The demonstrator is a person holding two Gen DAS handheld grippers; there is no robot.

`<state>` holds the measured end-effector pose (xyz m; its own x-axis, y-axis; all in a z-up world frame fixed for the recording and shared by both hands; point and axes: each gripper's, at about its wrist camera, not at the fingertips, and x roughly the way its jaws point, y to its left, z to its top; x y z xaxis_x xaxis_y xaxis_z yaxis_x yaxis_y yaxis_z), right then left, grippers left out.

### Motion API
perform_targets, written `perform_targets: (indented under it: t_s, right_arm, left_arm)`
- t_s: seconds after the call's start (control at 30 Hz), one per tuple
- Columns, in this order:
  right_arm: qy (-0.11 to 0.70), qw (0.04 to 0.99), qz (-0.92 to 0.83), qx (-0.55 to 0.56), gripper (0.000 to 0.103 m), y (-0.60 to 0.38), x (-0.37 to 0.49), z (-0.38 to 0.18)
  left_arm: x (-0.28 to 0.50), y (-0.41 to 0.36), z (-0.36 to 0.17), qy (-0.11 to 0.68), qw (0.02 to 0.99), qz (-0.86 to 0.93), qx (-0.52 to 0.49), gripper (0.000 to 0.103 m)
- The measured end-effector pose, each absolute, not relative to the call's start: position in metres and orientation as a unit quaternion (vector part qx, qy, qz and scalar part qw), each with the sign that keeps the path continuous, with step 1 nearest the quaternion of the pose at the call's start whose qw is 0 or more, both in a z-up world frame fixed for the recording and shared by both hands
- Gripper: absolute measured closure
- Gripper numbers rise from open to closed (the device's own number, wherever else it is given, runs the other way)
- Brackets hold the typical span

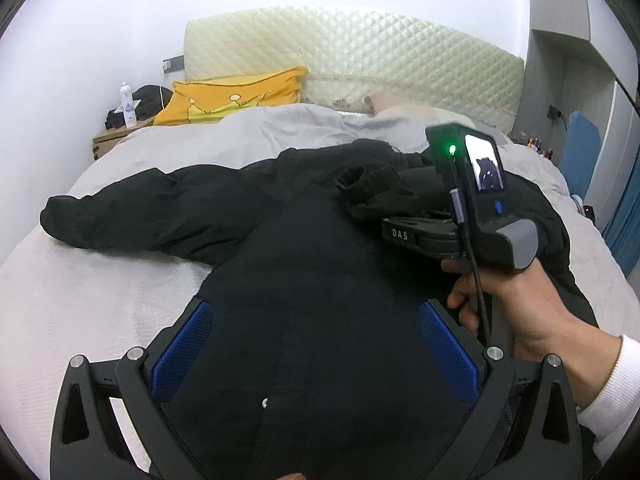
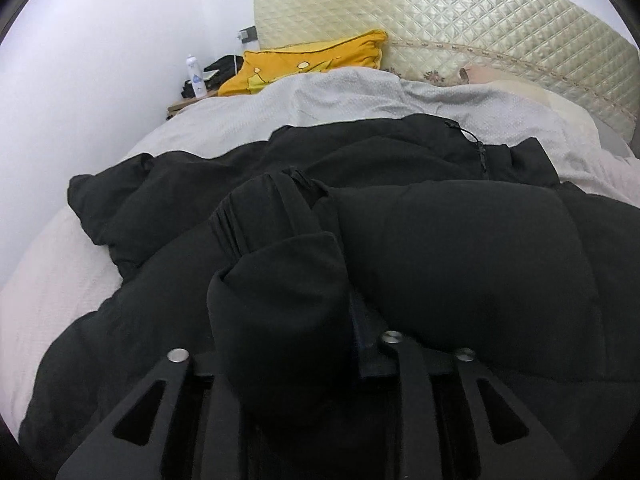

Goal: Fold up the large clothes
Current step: 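Open the right gripper to lay the sleeve on the body and withdraw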

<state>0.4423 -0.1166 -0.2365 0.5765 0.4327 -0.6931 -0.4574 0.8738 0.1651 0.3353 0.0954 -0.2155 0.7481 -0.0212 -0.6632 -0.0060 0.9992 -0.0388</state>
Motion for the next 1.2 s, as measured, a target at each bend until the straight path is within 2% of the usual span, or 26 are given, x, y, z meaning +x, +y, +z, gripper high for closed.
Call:
perform_targets:
  t_s: [0.03, 0.1, 0.2, 0.77, 0.87, 1.2]
  right_arm:
    - [0.384, 0.888, 0.253, -0.016, 0.061, -0.116, 0.44, -0.236]
    - [0.383, 0.887, 0.259, -0.007, 0.052, -0.118, 0.436, -0.231]
    - [0.383, 0.885, 0.265, 0.008, 0.046, -0.122, 0.429, -0.22]
    - [0.316, 0.925, 0.208, 0.031, 0.043, -0.218, 0.334, -0.095]
    - [0.304, 0.932, 0.197, 0.024, 0.039, -0.235, 0.31, -0.082]
    - [0.278, 0.947, 0.159, 0.017, 0.038, -0.289, 0.233, -0.076]
  left_arm:
    - [0.337, 0.095, -0.216, 0.357, 0.934, -0.006, -0.021, 0.0]
    - [0.337, 0.093, -0.214, 0.359, 0.933, -0.011, -0.029, 0.0]
    - [0.336, 0.093, -0.207, 0.354, 0.934, -0.013, -0.035, 0.0]
    - [0.274, 0.062, -0.121, 0.293, 0.955, -0.03, -0.04, 0.0]
    - [0.261, 0.056, -0.113, 0.287, 0.957, -0.031, -0.041, 0.0]
    - [0.225, 0.026, -0.111, 0.275, 0.96, -0.047, -0.025, 0.0]
